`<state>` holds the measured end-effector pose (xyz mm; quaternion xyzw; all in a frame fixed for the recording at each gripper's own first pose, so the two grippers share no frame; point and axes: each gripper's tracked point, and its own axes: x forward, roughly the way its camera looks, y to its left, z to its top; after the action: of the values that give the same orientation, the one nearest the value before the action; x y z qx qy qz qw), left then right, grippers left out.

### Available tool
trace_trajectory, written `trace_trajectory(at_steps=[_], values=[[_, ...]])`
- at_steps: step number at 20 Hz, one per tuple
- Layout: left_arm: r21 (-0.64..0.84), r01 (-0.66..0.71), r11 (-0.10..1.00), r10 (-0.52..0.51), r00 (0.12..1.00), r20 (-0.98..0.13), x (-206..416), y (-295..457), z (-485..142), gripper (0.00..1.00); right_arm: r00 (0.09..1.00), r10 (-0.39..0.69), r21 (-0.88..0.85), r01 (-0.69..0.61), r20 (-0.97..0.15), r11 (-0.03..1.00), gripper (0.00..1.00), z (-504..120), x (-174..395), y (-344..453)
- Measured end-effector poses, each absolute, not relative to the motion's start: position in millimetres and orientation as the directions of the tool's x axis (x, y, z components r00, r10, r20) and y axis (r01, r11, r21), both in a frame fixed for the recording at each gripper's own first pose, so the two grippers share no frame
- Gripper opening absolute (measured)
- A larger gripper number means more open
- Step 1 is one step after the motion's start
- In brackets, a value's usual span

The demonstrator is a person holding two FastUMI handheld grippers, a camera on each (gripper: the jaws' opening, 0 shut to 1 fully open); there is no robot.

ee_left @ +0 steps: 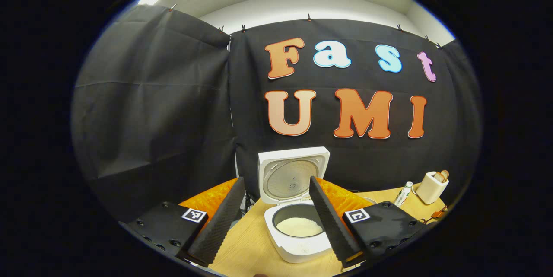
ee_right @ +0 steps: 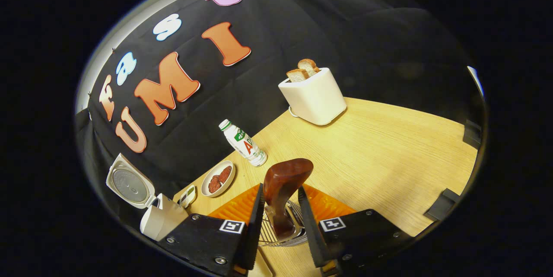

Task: Close the left gripper, press the button to open the rice cooker; take a wooden spoon from the chopstick holder with the right hand, scoop a spoonful of rice and pour it into the rice cooker, then put the wooden spoon back into the chopstick holder.

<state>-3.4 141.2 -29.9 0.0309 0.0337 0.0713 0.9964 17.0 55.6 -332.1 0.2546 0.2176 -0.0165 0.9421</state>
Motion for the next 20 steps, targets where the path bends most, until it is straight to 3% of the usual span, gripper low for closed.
trace_trajectory(at_steps=[2, 3, 9, 20], values=[[0.065, -0.135, 0.989, 0.139, 0.987, -0.077, -2, 142, -36, 1.0, 0.913, 0.07, 0.473, 0.141, -0.401, 0.87, 0.4, -325, 17, 52], [0.06, -0.133, 0.989, 0.138, 0.987, -0.084, -1, 143, -38, 1.0, 0.91, 0.07, 0.46, 0.139, -0.408, 0.877, 0.3, -326, 15, 53], [0.041, -0.135, 0.99, 0.138, 0.987, -0.086, 3, 154, -40, 1.0, 0.914, 0.036, 0.37, 0.128, -0.405, 0.92, 0.08, -313, 21, 66], [0.002, -0.042, 0.999, 0.042, 0.996, -0.075, 24, 159, -34, 1.0, 0.966, 0.08, 0.238, -0.02, -0.246, 0.971, 0.05, -202, -4, 124]])
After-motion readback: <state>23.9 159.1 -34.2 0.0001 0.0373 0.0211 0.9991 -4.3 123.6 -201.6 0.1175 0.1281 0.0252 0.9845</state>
